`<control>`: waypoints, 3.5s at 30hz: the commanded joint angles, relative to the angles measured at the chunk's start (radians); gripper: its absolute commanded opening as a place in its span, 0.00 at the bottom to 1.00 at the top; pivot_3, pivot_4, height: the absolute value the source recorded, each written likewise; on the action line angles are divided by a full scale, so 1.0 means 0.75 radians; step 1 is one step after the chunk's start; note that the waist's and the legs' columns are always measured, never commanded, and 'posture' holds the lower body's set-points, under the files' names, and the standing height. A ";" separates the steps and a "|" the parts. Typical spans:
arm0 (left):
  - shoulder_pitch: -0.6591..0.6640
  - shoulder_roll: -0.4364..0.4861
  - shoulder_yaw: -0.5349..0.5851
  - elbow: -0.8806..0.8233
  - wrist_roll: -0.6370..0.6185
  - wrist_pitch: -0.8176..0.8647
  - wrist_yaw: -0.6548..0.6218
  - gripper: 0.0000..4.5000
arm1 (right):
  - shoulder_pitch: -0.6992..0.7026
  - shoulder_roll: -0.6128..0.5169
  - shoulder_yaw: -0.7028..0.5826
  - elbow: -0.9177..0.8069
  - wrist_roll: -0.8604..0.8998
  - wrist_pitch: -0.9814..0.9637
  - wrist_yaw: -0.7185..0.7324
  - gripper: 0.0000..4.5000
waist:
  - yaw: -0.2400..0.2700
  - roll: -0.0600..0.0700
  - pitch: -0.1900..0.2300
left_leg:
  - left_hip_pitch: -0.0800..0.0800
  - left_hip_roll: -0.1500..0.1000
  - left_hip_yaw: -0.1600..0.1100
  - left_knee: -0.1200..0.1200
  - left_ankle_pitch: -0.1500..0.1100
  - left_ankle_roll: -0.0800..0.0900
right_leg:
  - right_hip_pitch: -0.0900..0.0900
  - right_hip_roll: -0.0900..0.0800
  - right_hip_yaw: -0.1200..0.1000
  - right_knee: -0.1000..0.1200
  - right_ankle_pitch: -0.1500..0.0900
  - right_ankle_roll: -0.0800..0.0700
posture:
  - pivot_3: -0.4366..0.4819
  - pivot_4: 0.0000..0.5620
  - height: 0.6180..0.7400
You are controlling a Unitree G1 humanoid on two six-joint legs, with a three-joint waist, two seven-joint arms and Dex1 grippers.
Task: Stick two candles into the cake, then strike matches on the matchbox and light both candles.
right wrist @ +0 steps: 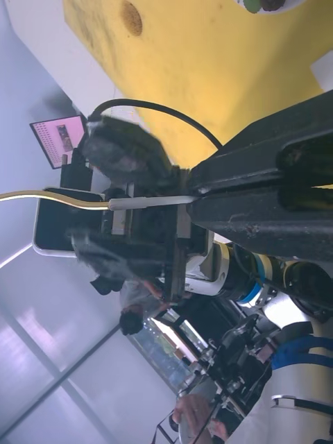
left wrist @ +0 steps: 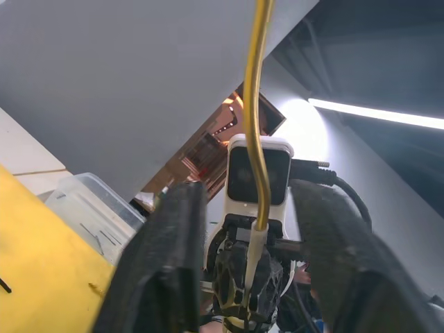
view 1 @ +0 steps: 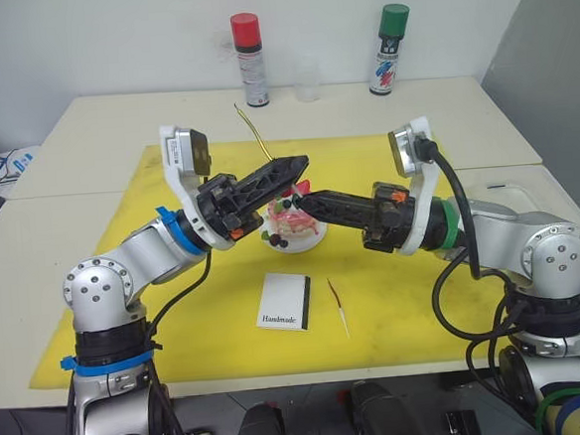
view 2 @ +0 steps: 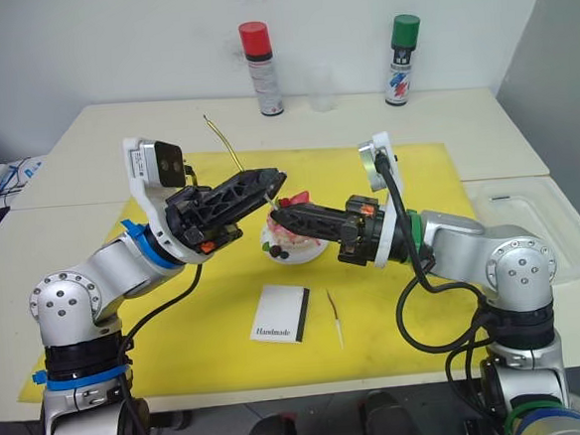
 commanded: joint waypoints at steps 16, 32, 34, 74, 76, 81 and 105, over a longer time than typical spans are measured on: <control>-0.081 0.271 -0.090 -0.055 0.666 -0.314 -0.315 0.00 | -0.108 -0.393 0.284 -0.206 -0.643 -0.163 0.359 0.60 | 0.008 0.006 0.003 | -0.005 0.000 -0.004 -0.002 0.000 0.000 | -0.004 0.000 -0.006 -0.001 -0.002 -0.004 | 0.48 0.27 0.70; -0.039 0.222 -0.201 0.198 1.325 -0.771 -0.618 0.00 | -0.254 -0.391 0.434 -0.219 -1.126 -0.142 0.458 1.00 | 0.045 0.007 0.003 | -0.011 0.001 -0.004 -0.003 0.000 0.000 | -0.005 -0.002 -0.008 -0.010 -0.003 -0.006 | 0.48 0.27 0.70; -0.052 0.202 -0.205 0.224 1.343 -0.775 -0.639 0.00 | -0.246 -0.374 0.431 -0.229 -1.141 -0.131 0.458 1.00 | 0.046 0.007 0.003 | -0.011 0.001 -0.004 -0.002 0.000 0.000 | -0.005 -0.002 -0.008 -0.009 -0.003 -0.006 | 0.48 0.27 0.70; -0.187 -0.010 -0.270 0.564 1.676 -1.036 -0.803 0.00 | -0.182 -0.264 0.379 -0.336 -1.215 0.030 0.459 1.00 | 0.044 0.007 0.003 | -0.011 0.001 -0.006 -0.001 0.000 0.000 | -0.005 -0.002 -0.010 -0.006 0.001 -0.011 | 0.48 0.27 0.70; -0.192 -0.017 -0.268 0.581 1.680 -1.041 -0.806 0.00 | -0.180 -0.262 0.378 -0.339 -1.214 0.032 0.458 1.00 | 0.043 0.007 0.003 | -0.011 0.001 -0.006 -0.001 0.000 0.000 | -0.005 -0.002 -0.010 -0.006 0.001 -0.012 | 0.48 0.27 0.70; -0.204 -0.031 -0.262 0.614 1.689 -1.064 -0.802 0.00 | -0.172 -0.259 0.375 -0.348 -1.214 0.036 0.456 1.00 | 0.044 0.007 0.003 | -0.011 0.001 -0.006 -0.001 0.000 0.000 | -0.005 -0.002 -0.010 -0.006 0.001 -0.012 | 0.48 0.27 0.70; -0.116 -0.125 -0.282 0.773 1.768 -1.257 -0.821 0.00 | -0.154 -0.240 0.377 -0.359 -1.215 0.042 0.450 1.00 | 0.044 0.007 0.003 | -0.010 0.001 -0.007 -0.001 0.000 0.000 | -0.004 -0.002 -0.011 -0.004 0.001 -0.012 | 0.48 0.27 0.70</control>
